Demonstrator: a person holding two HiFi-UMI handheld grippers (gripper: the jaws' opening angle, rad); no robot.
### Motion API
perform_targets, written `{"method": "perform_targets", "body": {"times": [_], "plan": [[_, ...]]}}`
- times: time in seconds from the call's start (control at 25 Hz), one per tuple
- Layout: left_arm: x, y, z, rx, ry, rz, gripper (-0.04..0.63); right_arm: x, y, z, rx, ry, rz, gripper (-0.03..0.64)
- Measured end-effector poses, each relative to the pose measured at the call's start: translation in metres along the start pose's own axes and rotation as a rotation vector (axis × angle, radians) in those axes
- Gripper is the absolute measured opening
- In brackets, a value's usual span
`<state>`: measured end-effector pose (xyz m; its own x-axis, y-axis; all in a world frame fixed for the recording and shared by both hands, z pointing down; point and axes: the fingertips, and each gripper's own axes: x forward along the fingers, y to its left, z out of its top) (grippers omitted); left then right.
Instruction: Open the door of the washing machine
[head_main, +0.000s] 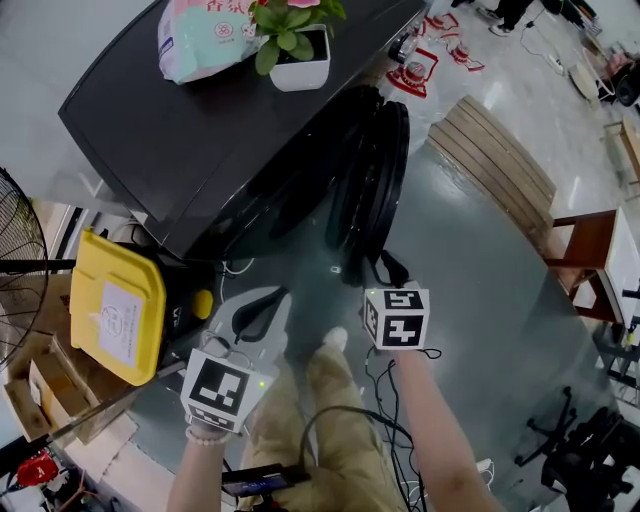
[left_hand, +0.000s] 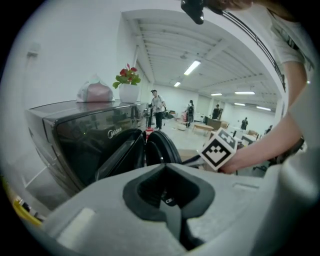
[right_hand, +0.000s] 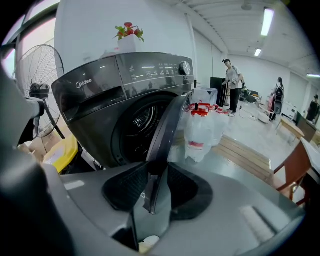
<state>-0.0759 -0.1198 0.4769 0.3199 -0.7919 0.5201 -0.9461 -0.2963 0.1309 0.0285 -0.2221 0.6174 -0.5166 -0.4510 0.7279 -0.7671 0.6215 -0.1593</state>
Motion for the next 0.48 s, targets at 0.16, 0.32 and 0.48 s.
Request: {"method": "perform_targets", "body": {"times": [0.16, 0.32, 0.48], "plan": [[0.001, -0.009, 0.005, -0.034, 0.006, -0.007, -0.006, -0.004, -0.008, -0.006, -0.008, 0.011, -0.017, 0.123], [0.003, -0.017, 0.014, -0.021, -0.002, -0.023, -0.007, -0.011, -0.021, -0.012, 0.000, 0.015, -0.047, 0.112], [0.006, -0.021, 0.022, -0.015, -0.006, -0.028, -0.006, -0.019, -0.039, -0.017, 0.003, 0.017, -0.077, 0.087]]}}
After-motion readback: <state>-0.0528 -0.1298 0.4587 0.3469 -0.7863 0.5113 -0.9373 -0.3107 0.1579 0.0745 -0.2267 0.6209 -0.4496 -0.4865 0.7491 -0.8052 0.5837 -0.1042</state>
